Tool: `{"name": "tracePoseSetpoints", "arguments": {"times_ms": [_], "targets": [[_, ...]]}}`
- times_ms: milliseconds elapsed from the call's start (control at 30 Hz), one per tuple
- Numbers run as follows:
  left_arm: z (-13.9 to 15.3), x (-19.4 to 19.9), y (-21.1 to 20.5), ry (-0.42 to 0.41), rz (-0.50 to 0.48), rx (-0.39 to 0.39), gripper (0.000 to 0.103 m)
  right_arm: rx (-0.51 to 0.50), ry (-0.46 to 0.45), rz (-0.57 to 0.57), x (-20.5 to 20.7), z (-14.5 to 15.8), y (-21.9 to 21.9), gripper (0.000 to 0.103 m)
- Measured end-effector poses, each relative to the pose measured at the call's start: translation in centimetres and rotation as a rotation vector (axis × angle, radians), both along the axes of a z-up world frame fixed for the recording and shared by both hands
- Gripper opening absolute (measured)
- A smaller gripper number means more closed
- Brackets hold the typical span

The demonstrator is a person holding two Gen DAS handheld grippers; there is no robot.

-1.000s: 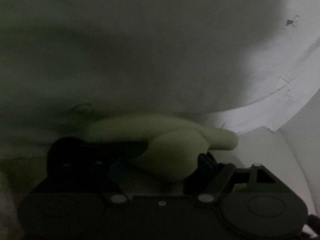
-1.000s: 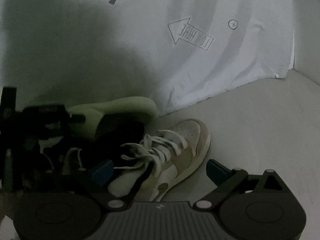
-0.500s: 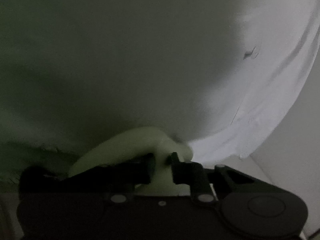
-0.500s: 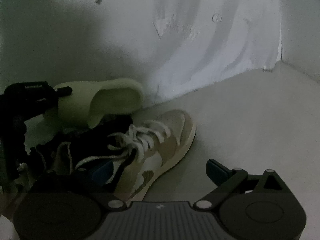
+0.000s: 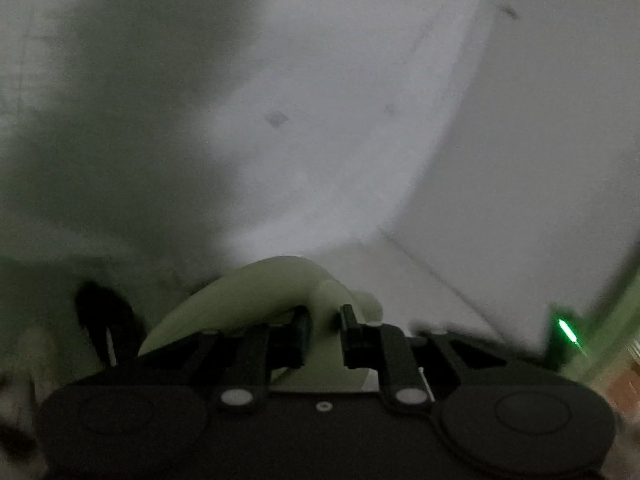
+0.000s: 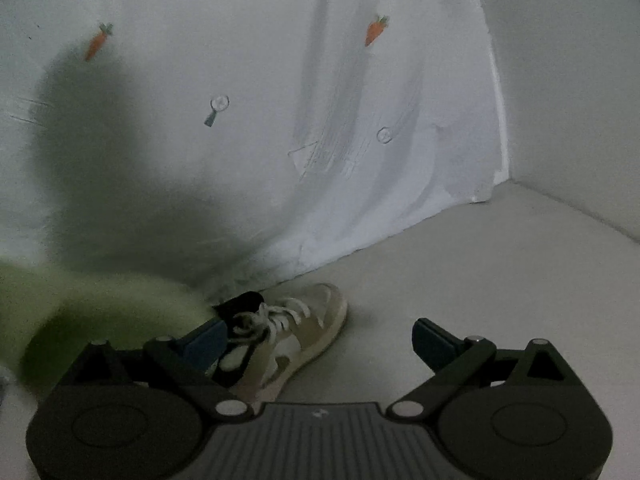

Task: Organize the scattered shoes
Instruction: 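Lift and carry the pale green slide away with the left tool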

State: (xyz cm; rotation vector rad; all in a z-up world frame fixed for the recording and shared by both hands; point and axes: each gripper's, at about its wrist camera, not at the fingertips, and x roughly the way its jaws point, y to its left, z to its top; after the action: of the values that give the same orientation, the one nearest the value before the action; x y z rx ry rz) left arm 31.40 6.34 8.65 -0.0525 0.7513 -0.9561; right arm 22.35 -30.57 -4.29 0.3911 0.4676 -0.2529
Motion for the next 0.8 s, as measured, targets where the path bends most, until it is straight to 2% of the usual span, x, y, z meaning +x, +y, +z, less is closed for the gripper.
{"name": "tracePoseSetpoints", "arguments": {"times_ms": [133,200,300,367,400,467,567,633,800], "targets": [[-1.4,-6.4,0.6,0.095,-0.095,0.119,0.016,0.018,0.032,0.014,-3.9,-0.7,1.0,0.099],[-4.0,-9.6,0.6,0.157,-0.156,0.199,0.016,0.03,0.069,0.035,-5.9,-1.7,1.8,0.099],[-7.8,-11.1,-1.1,0.254,-0.211,0.272,0.017,0.039,0.108,0.082,-7.3,-2.5,2.9,0.099],[-9.5,-10.7,-3.1,0.273,-0.222,0.267,0.017,0.023,0.112,0.112,-7.6,-2.5,3.4,0.099],[-9.8,-10.5,-3.3,0.244,-0.2,0.242,0.017,0.009,0.109,0.126,-7.7,-2.4,3.6,0.099],[-9.7,-8.7,-3.5,0.272,-0.188,0.231,0.018,-0.003,0.098,0.137,-7.8,-2.1,3.7,0.099],[-11.0,-5.5,-4.4,0.295,-0.174,0.209,0.018,-0.009,0.089,0.134,-7.8,-2.0,3.4,0.099],[-12.4,-3.6,-5.4,0.32,-0.161,0.195,0.019,-0.004,0.089,0.126,-7.7,-2.0,3.1,0.099],[-16.3,1.9,-10.1,0.396,-0.205,0.204,0.02,0.01,0.093,0.105,-6.6,-2.3,2.3,0.099]]}}
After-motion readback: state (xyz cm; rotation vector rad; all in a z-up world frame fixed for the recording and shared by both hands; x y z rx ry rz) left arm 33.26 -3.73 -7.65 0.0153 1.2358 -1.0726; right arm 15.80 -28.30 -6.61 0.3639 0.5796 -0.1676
